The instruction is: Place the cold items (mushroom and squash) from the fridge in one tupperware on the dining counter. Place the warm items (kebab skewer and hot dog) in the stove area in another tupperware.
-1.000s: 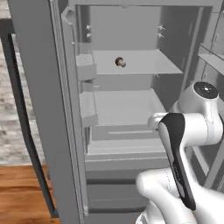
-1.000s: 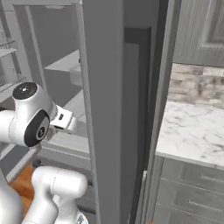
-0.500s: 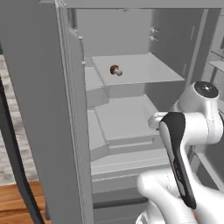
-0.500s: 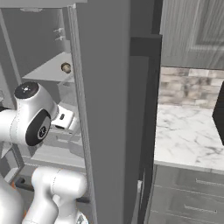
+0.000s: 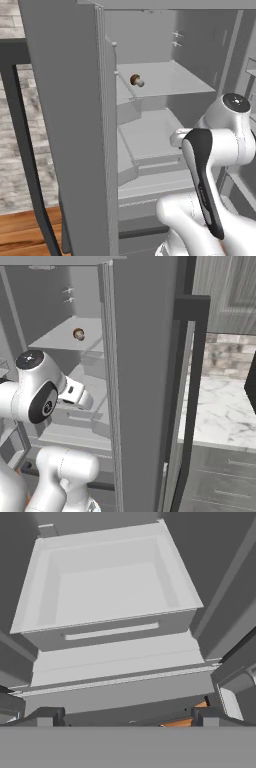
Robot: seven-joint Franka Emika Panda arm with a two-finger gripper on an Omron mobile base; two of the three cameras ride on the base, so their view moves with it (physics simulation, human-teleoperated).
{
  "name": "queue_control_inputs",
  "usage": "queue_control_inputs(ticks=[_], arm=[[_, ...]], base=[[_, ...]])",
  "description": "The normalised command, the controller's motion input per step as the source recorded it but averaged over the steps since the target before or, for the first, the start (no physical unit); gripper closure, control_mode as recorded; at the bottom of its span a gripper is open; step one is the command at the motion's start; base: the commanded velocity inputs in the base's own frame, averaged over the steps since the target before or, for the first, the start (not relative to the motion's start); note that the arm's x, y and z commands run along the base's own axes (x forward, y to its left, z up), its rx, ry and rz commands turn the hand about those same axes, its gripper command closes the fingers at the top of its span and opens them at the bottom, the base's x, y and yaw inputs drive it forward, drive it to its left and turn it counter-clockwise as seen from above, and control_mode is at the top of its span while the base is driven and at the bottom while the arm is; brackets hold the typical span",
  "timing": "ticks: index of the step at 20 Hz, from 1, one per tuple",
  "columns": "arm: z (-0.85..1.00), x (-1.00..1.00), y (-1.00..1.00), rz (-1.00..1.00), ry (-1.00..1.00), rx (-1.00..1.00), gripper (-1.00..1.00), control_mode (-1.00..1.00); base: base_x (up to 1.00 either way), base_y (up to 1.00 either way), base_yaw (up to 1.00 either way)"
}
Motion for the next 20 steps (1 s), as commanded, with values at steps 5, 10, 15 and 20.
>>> queue_control_inputs(ticks=[5, 10, 15, 20], arm=[[0.08, 0.15, 0.04, 0.0, 0.0, 0.0, -1.0, -1.0], [0.83, 0.64, 0.12, 0.01, 0.0, -0.01, -1.0, -1.0], [0.85, 0.84, 0.34, 0.01, 0.0, -0.08, -1.0, -1.0], [0.61, 0.74, 0.36, 0.0, 0.0, -0.11, -1.0, -1.0]], base=[[0.61, 0.25, -0.01], [0.0, 0.0, 0.0], [0.0, 0.0, 0.0], [0.0, 0.0, 0.0]])
